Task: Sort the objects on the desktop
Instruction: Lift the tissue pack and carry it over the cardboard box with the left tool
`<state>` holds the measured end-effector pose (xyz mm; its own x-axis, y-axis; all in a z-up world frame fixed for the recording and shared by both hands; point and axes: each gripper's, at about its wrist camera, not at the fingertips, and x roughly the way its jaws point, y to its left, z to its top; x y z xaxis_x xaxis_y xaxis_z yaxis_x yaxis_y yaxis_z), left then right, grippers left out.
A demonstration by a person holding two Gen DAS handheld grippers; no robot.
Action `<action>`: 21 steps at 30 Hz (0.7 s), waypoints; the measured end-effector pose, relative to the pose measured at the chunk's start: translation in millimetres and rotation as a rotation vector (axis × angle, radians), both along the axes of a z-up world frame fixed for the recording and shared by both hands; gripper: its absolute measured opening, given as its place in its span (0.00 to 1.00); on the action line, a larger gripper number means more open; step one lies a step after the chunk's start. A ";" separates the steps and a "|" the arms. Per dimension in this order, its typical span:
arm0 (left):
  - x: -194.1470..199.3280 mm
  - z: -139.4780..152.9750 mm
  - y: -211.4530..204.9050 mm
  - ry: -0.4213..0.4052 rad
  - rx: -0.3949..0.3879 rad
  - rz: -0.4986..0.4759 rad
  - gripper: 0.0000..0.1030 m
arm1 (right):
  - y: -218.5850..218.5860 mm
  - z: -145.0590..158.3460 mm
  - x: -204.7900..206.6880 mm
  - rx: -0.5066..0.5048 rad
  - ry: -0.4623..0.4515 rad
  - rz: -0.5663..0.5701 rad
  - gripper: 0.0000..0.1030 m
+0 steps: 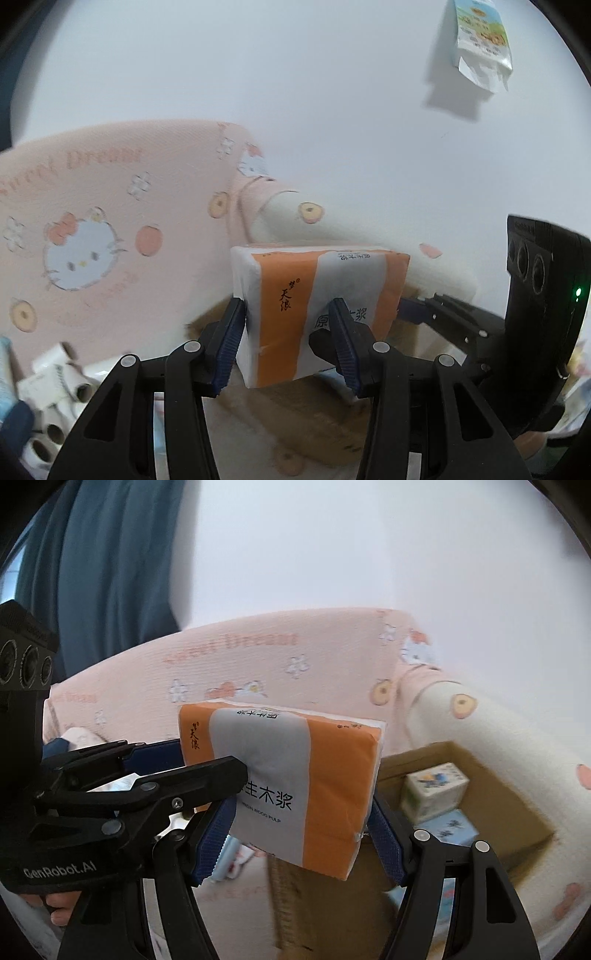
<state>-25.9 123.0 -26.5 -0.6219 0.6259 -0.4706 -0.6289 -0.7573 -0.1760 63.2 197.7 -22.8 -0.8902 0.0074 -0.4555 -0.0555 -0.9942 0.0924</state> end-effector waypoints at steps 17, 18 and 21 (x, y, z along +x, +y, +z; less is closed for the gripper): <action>-59.8 -17.1 71.7 -0.254 0.034 -0.062 0.49 | 87.9 3.7 -19.8 -0.056 -0.244 -0.094 0.67; -63.7 -18.7 72.9 -0.269 0.040 -0.061 0.49 | 93.3 3.3 -22.3 -0.062 -0.254 -0.096 0.67; -77.9 -28.8 77.3 -0.331 0.063 -0.056 0.49 | 104.4 -2.0 -31.7 -0.082 -0.292 -0.095 0.67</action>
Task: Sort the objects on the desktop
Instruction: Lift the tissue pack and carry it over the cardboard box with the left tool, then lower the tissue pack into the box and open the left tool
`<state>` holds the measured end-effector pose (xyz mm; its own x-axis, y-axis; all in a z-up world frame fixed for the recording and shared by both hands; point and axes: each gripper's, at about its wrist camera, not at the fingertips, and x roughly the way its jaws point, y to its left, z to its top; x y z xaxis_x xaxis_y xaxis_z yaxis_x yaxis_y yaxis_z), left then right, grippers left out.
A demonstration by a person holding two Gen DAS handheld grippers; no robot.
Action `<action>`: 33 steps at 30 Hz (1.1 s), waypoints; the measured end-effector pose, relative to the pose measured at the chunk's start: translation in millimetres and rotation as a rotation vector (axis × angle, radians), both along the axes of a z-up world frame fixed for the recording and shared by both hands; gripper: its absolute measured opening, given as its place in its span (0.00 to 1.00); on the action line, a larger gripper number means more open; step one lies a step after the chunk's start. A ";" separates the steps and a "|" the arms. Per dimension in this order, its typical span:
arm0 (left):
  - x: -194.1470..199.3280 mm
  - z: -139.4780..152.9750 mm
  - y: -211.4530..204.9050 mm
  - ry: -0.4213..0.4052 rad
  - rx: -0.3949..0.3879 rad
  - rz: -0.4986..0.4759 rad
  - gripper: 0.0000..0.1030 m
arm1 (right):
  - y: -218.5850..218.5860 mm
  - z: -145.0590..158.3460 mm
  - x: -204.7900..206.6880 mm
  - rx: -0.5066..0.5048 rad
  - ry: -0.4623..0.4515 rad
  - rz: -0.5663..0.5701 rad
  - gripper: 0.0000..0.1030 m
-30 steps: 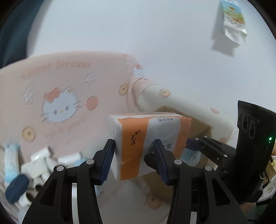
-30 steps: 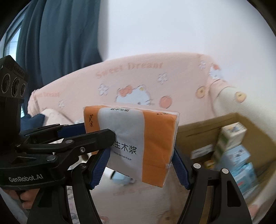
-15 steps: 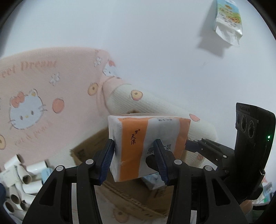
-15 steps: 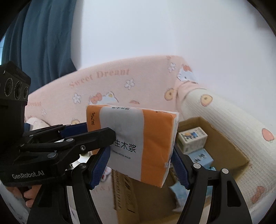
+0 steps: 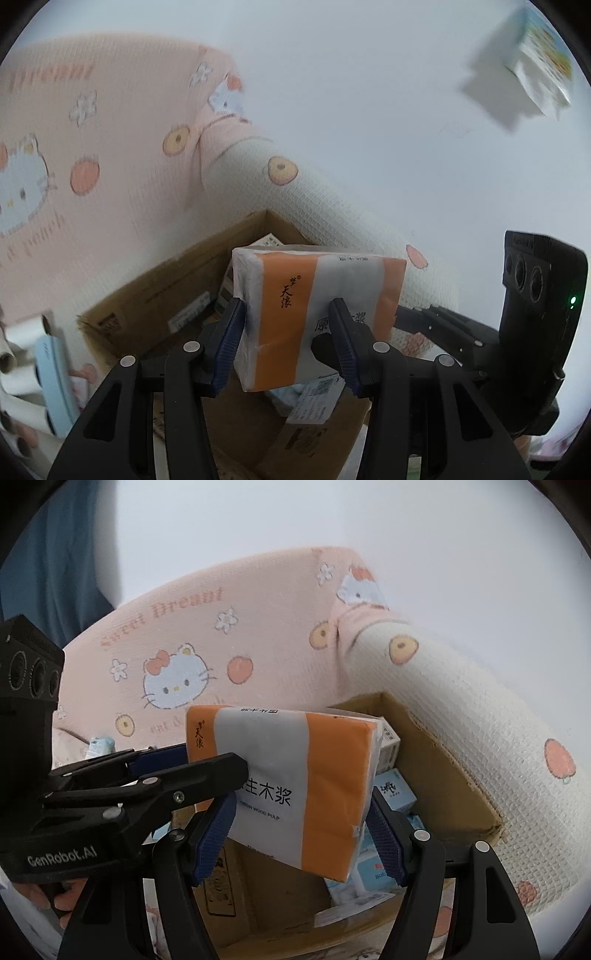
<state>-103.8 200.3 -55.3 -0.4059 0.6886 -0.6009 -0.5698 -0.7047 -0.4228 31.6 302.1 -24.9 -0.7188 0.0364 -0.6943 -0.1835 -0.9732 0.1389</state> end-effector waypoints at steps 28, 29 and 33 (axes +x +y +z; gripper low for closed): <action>-51.0 -115.9 35.3 -0.609 0.222 0.100 0.48 | 95.9 -69.6 -41.9 -0.183 -0.393 -0.080 0.68; -51.4 -119.1 36.0 -0.622 0.222 0.106 0.48 | 97.0 -72.0 -43.2 -0.186 -0.406 -0.084 0.68; -51.5 -135.5 38.4 -0.716 0.230 0.145 0.44 | 97.4 -77.9 -50.4 -0.159 -0.466 -0.095 0.68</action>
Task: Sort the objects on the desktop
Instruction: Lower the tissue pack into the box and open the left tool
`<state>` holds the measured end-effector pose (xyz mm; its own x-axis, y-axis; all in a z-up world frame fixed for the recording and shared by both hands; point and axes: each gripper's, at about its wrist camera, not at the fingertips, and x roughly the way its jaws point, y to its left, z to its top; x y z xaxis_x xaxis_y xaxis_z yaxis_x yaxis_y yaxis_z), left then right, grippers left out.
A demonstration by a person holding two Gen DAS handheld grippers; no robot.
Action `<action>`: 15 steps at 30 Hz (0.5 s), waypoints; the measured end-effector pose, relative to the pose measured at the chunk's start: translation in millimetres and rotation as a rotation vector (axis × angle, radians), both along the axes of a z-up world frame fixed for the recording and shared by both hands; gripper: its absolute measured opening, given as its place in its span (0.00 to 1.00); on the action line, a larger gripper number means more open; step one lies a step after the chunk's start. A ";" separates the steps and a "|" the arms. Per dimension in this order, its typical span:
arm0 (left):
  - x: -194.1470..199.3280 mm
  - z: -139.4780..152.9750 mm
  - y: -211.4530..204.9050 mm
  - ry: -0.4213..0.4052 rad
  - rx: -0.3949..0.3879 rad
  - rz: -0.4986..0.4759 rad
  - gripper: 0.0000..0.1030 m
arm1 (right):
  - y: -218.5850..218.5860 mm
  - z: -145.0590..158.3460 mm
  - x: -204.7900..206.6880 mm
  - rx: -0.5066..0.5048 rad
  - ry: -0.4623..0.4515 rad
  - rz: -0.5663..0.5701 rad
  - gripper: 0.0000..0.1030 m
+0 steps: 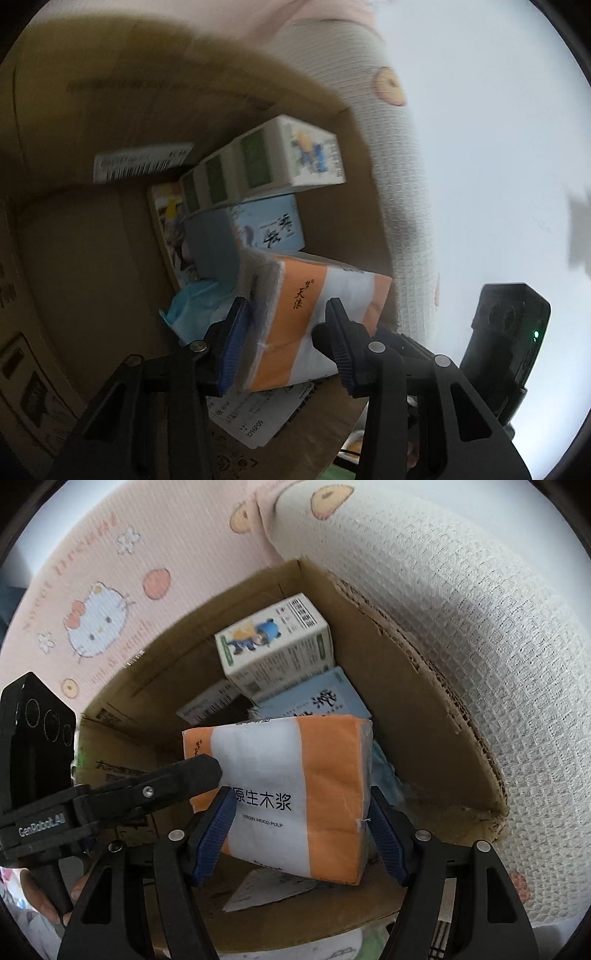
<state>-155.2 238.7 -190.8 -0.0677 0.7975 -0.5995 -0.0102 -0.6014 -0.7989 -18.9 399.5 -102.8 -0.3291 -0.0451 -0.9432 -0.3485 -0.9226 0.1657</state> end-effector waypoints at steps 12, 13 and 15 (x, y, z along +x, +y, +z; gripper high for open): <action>1.5 -47.0 1.4 -0.260 0.008 0.060 0.41 | -10.1 -15.4 -16.3 0.085 -0.164 0.074 0.68; 1.3 -50.1 0.9 -0.278 0.017 0.065 0.41 | -8.8 -16.9 -16.6 0.092 -0.173 0.074 0.68; 1.2 -54.4 -0.4 -0.304 0.025 0.073 0.39 | -9.1 -19.1 -18.5 0.102 -0.193 0.079 0.68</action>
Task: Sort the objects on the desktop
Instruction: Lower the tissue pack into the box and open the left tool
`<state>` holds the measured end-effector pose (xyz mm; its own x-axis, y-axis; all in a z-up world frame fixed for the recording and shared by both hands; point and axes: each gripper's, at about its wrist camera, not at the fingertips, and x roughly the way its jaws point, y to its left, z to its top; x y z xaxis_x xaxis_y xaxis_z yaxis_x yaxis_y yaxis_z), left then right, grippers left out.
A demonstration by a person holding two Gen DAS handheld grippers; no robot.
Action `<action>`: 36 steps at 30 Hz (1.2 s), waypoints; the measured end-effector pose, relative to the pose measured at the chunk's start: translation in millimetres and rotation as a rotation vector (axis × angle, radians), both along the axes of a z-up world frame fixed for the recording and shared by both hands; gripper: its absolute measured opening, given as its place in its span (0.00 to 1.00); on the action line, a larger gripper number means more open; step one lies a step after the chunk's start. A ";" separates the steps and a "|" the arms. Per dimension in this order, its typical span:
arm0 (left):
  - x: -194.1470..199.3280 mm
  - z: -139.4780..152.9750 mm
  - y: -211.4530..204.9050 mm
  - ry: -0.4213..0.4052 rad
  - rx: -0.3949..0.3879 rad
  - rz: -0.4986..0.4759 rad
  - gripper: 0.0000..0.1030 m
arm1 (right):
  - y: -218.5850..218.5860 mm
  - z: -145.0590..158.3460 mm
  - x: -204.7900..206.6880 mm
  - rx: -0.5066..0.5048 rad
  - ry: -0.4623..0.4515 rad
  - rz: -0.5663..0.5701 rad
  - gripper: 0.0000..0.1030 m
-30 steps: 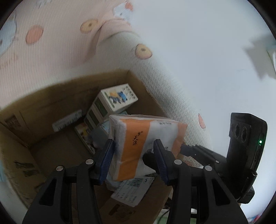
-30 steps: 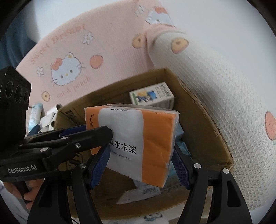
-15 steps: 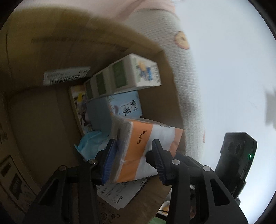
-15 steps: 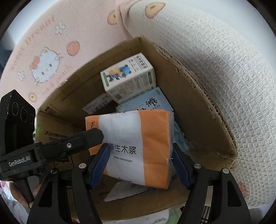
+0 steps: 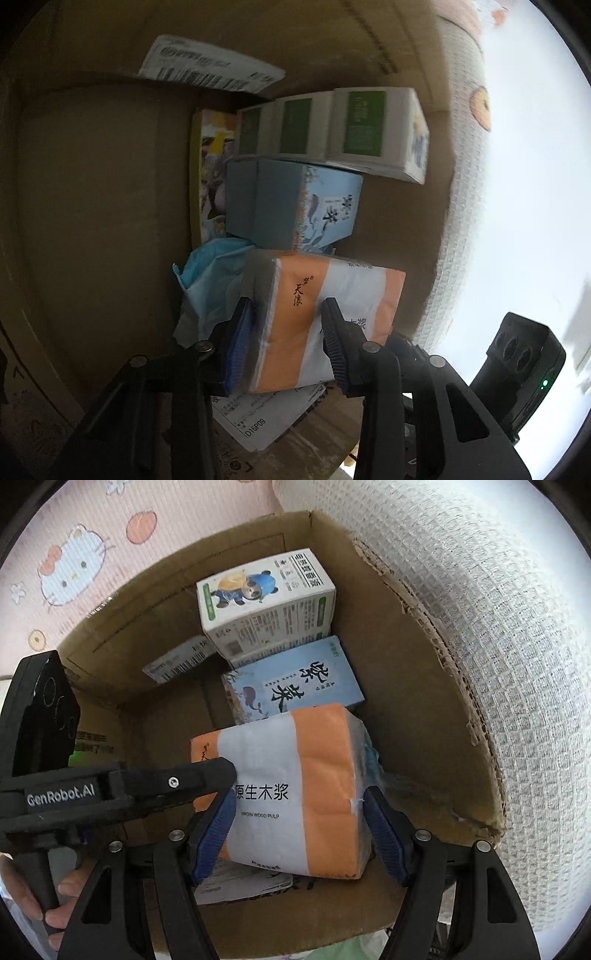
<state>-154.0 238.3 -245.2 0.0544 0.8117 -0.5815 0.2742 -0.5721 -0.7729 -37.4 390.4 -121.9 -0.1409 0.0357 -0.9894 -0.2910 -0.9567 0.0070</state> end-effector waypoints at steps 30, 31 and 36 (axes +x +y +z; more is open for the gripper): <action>8.4 -16.1 20.9 -0.056 -0.034 -0.010 0.23 | 1.3 0.7 -17.0 0.084 -0.058 0.093 0.38; 8.4 -16.8 22.0 -0.058 -0.027 -0.007 0.23 | 1.2 -0.5 -18.5 0.083 -0.064 0.102 0.38; 7.5 -23.2 26.2 -0.091 0.008 0.009 0.23 | 6.3 -15.9 -26.1 0.154 -0.141 0.121 0.38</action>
<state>-146.5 264.5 -268.5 0.0999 0.8167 -0.5683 0.3487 -0.5637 -0.7488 -63.5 396.7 -137.8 -0.0145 0.1791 -0.9837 -0.1624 -0.9712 -0.1744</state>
